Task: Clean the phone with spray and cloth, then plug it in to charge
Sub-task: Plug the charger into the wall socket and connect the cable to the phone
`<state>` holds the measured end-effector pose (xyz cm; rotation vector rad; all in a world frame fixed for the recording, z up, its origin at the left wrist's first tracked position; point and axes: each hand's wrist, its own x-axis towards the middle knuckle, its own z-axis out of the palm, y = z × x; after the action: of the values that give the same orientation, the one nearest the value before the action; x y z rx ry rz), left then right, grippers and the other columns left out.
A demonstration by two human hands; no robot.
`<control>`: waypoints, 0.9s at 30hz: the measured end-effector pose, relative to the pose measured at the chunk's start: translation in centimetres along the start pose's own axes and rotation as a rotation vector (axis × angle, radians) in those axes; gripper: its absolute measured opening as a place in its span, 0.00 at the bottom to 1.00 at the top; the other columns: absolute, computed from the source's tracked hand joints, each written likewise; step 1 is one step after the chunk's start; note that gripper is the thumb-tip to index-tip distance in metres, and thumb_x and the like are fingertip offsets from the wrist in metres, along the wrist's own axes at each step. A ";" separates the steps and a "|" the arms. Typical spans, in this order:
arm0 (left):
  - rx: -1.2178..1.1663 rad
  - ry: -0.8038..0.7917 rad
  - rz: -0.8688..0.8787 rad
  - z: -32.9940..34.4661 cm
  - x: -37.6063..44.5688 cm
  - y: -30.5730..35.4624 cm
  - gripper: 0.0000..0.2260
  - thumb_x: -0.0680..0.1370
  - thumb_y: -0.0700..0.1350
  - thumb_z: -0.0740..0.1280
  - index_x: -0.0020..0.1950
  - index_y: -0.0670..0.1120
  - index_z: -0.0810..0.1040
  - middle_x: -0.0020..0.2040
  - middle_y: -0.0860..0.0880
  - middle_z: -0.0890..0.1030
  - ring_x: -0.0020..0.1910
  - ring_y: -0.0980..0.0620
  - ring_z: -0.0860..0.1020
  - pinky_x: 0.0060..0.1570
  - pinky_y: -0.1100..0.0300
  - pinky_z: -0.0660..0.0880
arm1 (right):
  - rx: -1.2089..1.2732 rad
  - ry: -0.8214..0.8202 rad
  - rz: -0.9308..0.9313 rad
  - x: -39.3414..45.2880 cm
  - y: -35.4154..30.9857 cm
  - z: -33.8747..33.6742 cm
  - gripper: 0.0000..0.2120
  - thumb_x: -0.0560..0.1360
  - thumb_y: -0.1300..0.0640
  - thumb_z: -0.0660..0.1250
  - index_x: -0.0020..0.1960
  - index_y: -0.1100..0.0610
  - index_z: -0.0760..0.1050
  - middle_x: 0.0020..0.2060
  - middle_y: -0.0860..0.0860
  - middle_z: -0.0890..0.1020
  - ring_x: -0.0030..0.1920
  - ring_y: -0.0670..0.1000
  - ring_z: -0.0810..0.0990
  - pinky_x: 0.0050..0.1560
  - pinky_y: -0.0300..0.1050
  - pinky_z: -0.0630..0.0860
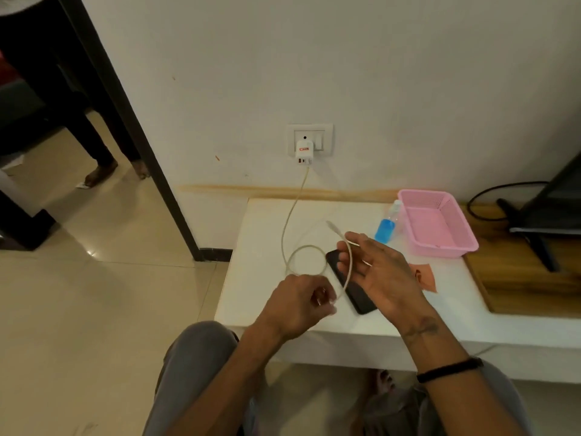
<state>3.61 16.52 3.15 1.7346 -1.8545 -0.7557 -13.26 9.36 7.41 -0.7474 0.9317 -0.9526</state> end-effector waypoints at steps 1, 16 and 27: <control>-0.014 -0.118 -0.033 0.3 -0.2 -0.1 0.08 0.76 0.51 0.77 0.52 0.49 0.85 0.47 0.54 0.87 0.44 0.57 0.84 0.51 0.56 0.83 | -0.010 0.055 -0.014 -0.4 -0.2 -0.9 0.12 0.80 0.55 0.70 0.59 0.61 0.83 0.47 0.58 0.87 0.44 0.53 0.86 0.53 0.50 0.84; -0.505 0.122 -0.118 2.5 0.5 2.2 0.09 0.79 0.53 0.73 0.55 0.50 0.88 0.40 0.55 0.87 0.39 0.58 0.85 0.40 0.68 0.78 | -0.532 0.252 0.046 -0.2 5.8 -3.0 0.06 0.80 0.55 0.68 0.57 0.52 0.77 0.45 0.55 0.84 0.36 0.49 0.78 0.34 0.39 0.77; -1.026 0.261 -0.423 2.6 1.6 1.5 0.11 0.84 0.49 0.66 0.59 0.45 0.84 0.44 0.47 0.87 0.44 0.50 0.85 0.52 0.56 0.83 | -1.554 0.351 0.064 5.3 7.3 -4.6 0.41 0.71 0.37 0.75 0.75 0.52 0.63 0.68 0.57 0.71 0.68 0.60 0.71 0.63 0.58 0.75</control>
<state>0.65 15.13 2.24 1.3927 -0.6640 -1.2658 -13.51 6.90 -2.41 -1.8306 1.9944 -0.1109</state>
